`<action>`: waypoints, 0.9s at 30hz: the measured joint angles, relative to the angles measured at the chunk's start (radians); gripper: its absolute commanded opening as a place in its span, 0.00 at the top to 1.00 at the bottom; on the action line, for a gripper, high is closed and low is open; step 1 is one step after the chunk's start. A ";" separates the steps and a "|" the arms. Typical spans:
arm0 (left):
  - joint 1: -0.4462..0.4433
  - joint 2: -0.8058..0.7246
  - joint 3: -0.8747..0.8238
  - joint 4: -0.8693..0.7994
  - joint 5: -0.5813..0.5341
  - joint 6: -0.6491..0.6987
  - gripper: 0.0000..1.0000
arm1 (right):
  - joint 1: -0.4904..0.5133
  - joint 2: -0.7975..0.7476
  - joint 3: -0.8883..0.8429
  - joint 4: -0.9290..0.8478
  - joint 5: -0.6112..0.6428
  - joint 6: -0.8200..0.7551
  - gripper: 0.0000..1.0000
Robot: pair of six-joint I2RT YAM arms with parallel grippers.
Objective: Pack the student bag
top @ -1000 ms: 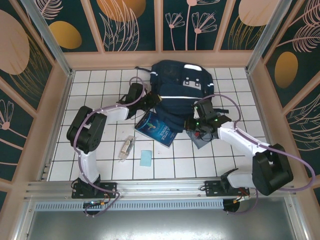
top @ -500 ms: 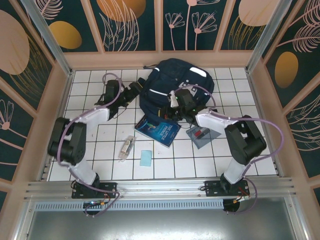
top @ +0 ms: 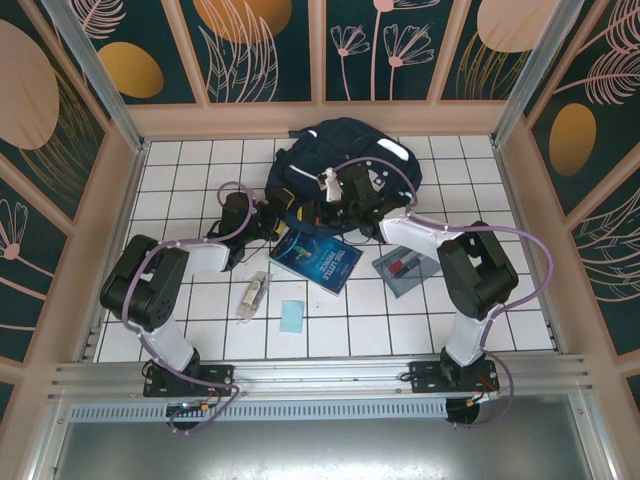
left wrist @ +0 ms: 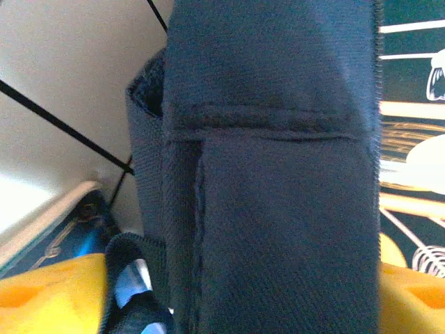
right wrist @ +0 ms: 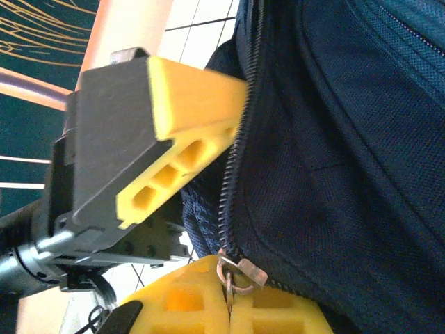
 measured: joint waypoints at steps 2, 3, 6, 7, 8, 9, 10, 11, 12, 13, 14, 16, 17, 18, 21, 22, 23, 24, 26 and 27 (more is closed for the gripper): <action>-0.008 0.037 0.010 0.054 0.010 -0.024 0.70 | -0.001 -0.005 -0.018 0.007 0.005 0.017 1.00; -0.011 0.048 0.011 0.075 0.017 -0.030 0.87 | -0.001 -0.008 -0.031 0.007 0.007 0.021 1.00; -0.026 0.062 0.011 0.097 0.023 -0.036 1.00 | -0.002 -0.024 -0.068 0.005 0.016 0.027 1.00; -0.030 0.062 0.011 0.098 0.023 -0.031 1.00 | -0.002 -0.034 -0.083 0.004 0.022 0.027 1.00; -0.032 0.062 0.011 0.099 0.024 -0.028 1.00 | -0.002 -0.049 -0.098 0.000 0.034 0.027 1.00; -0.034 0.062 0.011 0.099 0.027 -0.023 1.00 | -0.002 -0.070 -0.119 -0.006 0.049 0.027 1.00; -0.035 0.062 0.011 0.098 0.027 -0.020 1.00 | -0.002 -0.093 -0.143 -0.016 0.065 0.029 1.00; -0.034 0.062 0.011 0.098 0.027 -0.017 1.00 | -0.002 -0.111 -0.165 -0.025 0.074 0.034 1.00; -0.032 0.062 0.011 0.097 0.026 -0.014 1.00 | -0.002 -0.134 -0.192 -0.039 0.089 0.039 1.00; -0.029 0.062 0.011 0.095 0.027 -0.010 1.00 | -0.002 -0.156 -0.222 -0.058 0.103 0.042 1.00; -0.026 0.062 0.011 0.092 0.027 -0.008 1.00 | -0.003 -0.171 -0.244 -0.072 0.116 0.042 1.00; -0.019 0.062 0.011 0.078 0.030 0.003 1.00 | -0.014 -0.187 -0.274 -0.114 0.146 0.039 1.00; -0.016 0.062 0.011 0.073 0.031 0.005 1.00 | -0.021 -0.190 -0.281 -0.134 0.154 0.034 1.00; -0.012 0.062 0.011 0.068 0.031 0.008 1.00 | -0.034 -0.192 -0.285 -0.162 0.170 0.020 1.00; -0.003 0.061 0.011 0.056 0.034 0.013 1.00 | -0.093 -0.192 -0.286 -0.240 0.216 -0.025 1.00; -0.002 0.058 0.011 0.052 0.037 0.014 1.00 | -0.126 -0.192 -0.285 -0.263 0.234 -0.043 1.00; 0.000 0.056 0.011 0.050 0.040 0.017 1.00 | -0.155 -0.192 -0.283 -0.284 0.249 -0.060 1.00; 0.001 0.050 0.011 0.045 0.043 0.018 1.00 | -0.192 -0.192 -0.278 -0.307 0.274 -0.078 1.00; 0.001 0.036 0.011 0.037 0.047 0.022 1.00 | -0.251 -0.191 -0.259 -0.344 0.306 -0.110 1.00; 0.001 0.024 0.011 0.030 0.049 0.025 1.00 | -0.280 -0.190 -0.246 -0.355 0.323 -0.124 1.00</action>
